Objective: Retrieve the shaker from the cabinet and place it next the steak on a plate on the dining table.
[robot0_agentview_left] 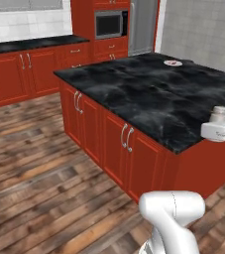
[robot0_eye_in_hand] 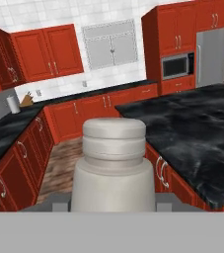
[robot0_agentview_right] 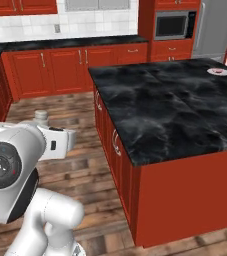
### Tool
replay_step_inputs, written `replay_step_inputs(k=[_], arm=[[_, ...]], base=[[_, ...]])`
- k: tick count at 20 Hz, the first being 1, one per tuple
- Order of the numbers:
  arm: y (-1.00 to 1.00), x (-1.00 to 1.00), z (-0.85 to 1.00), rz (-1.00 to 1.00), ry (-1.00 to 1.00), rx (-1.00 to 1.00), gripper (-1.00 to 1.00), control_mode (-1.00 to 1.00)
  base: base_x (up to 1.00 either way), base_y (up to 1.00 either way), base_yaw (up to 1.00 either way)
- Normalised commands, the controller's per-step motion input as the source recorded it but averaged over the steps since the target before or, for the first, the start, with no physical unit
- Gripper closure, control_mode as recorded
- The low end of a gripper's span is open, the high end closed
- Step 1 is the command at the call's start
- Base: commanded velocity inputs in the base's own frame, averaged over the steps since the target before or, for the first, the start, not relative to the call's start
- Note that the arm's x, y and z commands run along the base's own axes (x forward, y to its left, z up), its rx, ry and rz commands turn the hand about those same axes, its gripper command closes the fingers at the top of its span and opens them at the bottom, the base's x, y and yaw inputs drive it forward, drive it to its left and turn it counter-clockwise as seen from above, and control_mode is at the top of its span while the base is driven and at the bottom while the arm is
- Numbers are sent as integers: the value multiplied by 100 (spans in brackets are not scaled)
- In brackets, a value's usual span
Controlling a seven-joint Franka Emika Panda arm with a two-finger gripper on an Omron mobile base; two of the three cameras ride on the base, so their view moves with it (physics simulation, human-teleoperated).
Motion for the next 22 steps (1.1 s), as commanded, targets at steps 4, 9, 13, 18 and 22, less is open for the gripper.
replay_step_inputs(k=[4,9,13,18,22], arm=[[0,0,0,0,0,0,100,100],[0,0,0,0,0,0,100,100],[0,0,0,0,0,0,100,100],[0,0,0,0,0,0,100,100],[0,0,0,0,0,0,100,100]], base=[[35,-100,4],[13,-90,-44],[0,0,-100],[0,0,-99],[0,22,-79]])
